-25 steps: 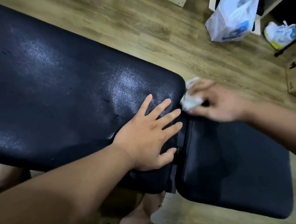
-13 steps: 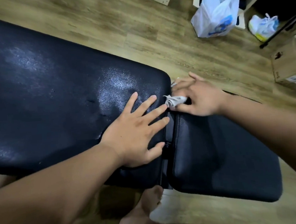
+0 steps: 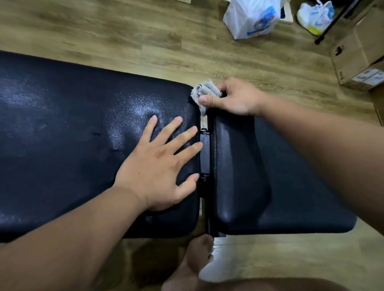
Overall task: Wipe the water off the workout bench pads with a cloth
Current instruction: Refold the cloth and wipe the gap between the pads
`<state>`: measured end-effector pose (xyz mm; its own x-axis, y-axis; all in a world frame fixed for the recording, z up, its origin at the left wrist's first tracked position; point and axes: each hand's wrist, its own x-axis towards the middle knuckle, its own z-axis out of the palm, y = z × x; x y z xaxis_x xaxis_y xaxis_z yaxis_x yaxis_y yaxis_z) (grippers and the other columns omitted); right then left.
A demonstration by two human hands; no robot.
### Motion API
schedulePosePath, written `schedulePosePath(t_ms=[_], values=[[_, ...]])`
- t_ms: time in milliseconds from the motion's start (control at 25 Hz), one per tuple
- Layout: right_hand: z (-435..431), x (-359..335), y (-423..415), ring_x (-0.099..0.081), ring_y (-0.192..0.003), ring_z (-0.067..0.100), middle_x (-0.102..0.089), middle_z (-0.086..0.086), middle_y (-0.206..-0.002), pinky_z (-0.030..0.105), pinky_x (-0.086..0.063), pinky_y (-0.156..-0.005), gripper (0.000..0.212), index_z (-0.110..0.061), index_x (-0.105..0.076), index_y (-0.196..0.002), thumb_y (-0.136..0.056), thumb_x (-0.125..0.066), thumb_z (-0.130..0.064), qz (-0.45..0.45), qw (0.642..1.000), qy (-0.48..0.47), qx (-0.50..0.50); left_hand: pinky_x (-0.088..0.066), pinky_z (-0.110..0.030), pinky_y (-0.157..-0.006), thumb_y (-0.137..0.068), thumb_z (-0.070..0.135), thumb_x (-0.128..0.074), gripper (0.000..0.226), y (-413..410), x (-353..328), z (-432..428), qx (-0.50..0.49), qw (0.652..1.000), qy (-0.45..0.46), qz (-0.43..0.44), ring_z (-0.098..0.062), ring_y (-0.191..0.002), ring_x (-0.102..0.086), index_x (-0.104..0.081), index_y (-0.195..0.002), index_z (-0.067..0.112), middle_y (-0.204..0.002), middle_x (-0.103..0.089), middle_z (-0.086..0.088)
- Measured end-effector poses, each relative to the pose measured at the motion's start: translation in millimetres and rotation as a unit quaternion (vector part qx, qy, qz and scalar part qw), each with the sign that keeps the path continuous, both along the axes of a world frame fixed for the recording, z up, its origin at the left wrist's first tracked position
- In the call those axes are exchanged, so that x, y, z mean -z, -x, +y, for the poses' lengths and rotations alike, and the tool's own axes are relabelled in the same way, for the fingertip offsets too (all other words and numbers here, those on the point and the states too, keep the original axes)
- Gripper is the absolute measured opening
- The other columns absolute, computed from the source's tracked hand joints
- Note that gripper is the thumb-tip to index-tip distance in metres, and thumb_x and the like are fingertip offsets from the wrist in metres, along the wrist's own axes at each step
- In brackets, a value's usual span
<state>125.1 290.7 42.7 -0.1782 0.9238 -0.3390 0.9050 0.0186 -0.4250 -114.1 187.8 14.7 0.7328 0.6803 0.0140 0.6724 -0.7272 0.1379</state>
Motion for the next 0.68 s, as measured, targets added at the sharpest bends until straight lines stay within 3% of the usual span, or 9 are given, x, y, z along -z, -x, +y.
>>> schedulePosePath(t_ms=[80, 160, 320, 400, 520, 600, 680], values=[[2.7, 2.0, -1.1, -0.061, -0.077, 0.017, -0.072, 0.011, -0.090, 0.029, -0.043, -0.071, 0.039, -0.018, -0.073, -0.087, -0.089, -0.058, -0.054, 0.008, 1.000, -0.012, 0.006, -0.017, -0.061, -0.116, -0.088, 0.062, -0.030, 0.067, 2.0, 1.7, 0.1, -0.002, 1.000, -0.002, 0.003, -0.028, -0.149, -0.021, -0.048, -0.142, 0.028, -0.156, -0.037, 0.000], [-2.7, -1.4, -22.4, -0.058, -0.085, 0.016, -0.069, 0.006, -0.093, 0.026, -0.037, -0.069, 0.036, -0.018, -0.070, -0.093, -0.093, -0.054, -0.050, -0.018, 0.998, -0.031, 0.049, -0.016, -0.061, -0.117, -0.088, 0.063, -0.029, 0.067, 1.9, 2.8, -0.8, -0.005, 1.000, -0.001, 0.000, -0.027, -0.150, -0.019, -0.047, -0.143, 0.029, -0.157, -0.036, 0.001], [-52.9, -14.1, -141.9, -0.060, -0.105, 0.032, -0.067, 0.016, -0.113, 0.037, -0.042, -0.083, 0.052, -0.009, -0.068, -0.107, -0.092, -0.050, -0.056, -0.097, 0.953, -0.019, 0.286, -0.016, -0.061, -0.116, -0.088, 0.062, -0.031, 0.066, 1.0, 4.7, 1.3, -0.007, 1.000, 0.003, -0.013, -0.028, -0.149, -0.020, -0.048, -0.142, 0.028, -0.156, -0.037, 0.000], [-85.5, -26.3, -187.5, -0.056, -0.115, 0.037, -0.064, 0.019, -0.122, 0.039, -0.042, -0.089, 0.056, -0.011, -0.065, -0.116, -0.091, -0.048, -0.059, -0.159, 0.924, -0.010, 0.348, -0.018, -0.062, -0.115, -0.087, 0.061, -0.034, 0.065, 1.4, 5.0, 0.1, -0.002, 1.000, -0.001, -0.011, -0.029, -0.148, -0.023, -0.050, -0.141, 0.027, -0.155, -0.039, -0.001], [-88.8, -26.9, -181.2, -0.057, -0.107, 0.041, -0.063, 0.024, -0.117, 0.037, -0.041, -0.080, 0.062, -0.006, -0.064, -0.112, -0.092, -0.044, -0.061, -0.211, 0.906, -0.009, 0.366, -0.018, -0.062, -0.115, -0.087, 0.061, -0.037, 0.065, 1.1, 4.4, 0.7, 0.001, 1.000, 0.005, -0.004, -0.030, -0.148, -0.024, -0.052, -0.140, 0.027, -0.155, -0.039, -0.001], [-72.4, -19.4, -128.8, -0.060, -0.101, 0.036, -0.067, 0.019, -0.112, 0.033, -0.042, -0.075, 0.055, -0.011, -0.067, -0.106, -0.092, -0.046, -0.060, -0.169, 0.931, -0.051, 0.321, -0.017, -0.062, -0.116, -0.087, 0.061, -0.037, 0.065, -0.3, 2.2, 2.1, 0.001, 1.000, 0.008, 0.003, -0.029, -0.148, -0.022, -0.051, -0.140, 0.027, -0.156, -0.038, 0.000], [-67.4, -5.0, -56.0, -0.061, -0.108, 0.030, -0.067, 0.009, -0.118, 0.029, -0.043, -0.082, 0.046, -0.019, -0.069, -0.109, -0.092, -0.048, -0.057, -0.110, 0.967, -0.116, 0.199, -0.016, -0.061, -0.116, -0.087, 0.060, -0.036, 0.065, 0.5, 1.5, 0.5, 0.003, 1.000, 0.004, 0.010, -0.029, -0.148, -0.023, -0.051, -0.141, 0.027, -0.155, -0.038, 0.000]])
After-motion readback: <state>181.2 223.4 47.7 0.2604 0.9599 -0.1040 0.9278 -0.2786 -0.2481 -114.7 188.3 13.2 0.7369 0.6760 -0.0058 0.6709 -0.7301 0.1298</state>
